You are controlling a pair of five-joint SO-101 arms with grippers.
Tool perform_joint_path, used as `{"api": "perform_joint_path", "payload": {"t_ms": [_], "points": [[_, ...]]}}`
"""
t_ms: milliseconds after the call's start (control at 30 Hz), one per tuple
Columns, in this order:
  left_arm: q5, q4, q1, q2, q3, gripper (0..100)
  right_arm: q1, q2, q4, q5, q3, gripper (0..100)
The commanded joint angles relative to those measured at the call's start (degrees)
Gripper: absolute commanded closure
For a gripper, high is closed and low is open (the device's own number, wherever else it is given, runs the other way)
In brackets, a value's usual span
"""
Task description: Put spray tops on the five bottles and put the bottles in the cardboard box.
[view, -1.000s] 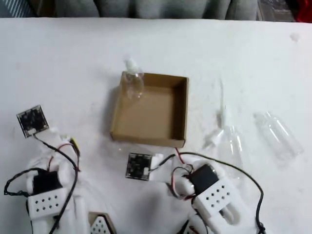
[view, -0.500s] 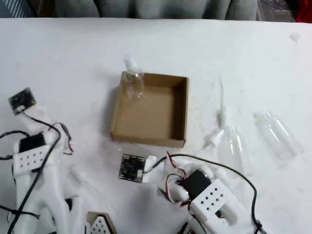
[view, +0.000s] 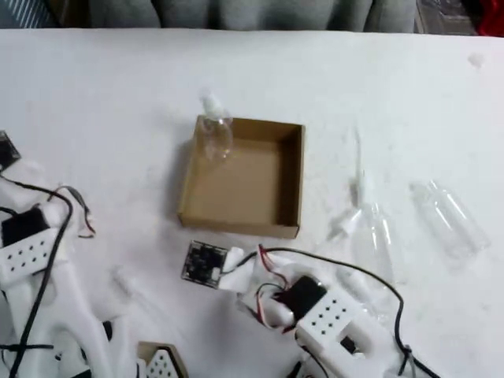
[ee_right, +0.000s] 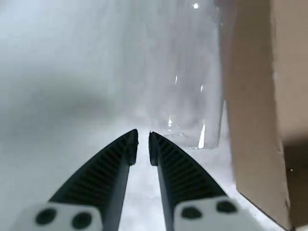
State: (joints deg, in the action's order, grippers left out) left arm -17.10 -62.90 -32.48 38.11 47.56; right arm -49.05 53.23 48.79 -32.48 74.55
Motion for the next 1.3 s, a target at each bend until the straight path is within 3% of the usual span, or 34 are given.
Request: {"api": "perform_joint_path", "payload": {"t_ms": [0, 133, 367, 533, 700, 833, 1033, 1267], "points": [[1.6, -2.1, -2.5, 0.1, -5.8, 98, -0.7, -3.4, -6.1, 1.5, -0.6, 98.2], [1.7, -1.7, -4.0, 0.1, -6.6, 98, -1.2, -5.5, -12.4, 4.2, -0.7, 98.2], [1.7, -1.6, -4.1, 0.1, -6.6, 98, -13.2, -6.0, -19.5, 11.6, -0.6, 98.2], [1.5, -1.6, -4.1, 0.1, -6.6, 98, -14.7, -5.4, -11.1, 12.7, -2.1, 98.2], [1.4, -1.6, -3.9, 0.1, -6.5, 98, -7.4, -1.8, 5.8, 12.7, -8.9, 98.2], [1.6, -1.6, -3.8, 0.1, -6.2, 98, 0.7, 2.2, 11.6, 10.6, -10.7, 98.3], [1.7, -1.6, -3.7, 0.1, -6.1, 98, 12.7, 3.2, 13.0, 3.5, -10.8, 98.3], [1.7, -0.9, -3.6, 0.1, -6.0, 98, 14.7, -6.9, 4.8, 2.2, -10.6, 98.3]]}}
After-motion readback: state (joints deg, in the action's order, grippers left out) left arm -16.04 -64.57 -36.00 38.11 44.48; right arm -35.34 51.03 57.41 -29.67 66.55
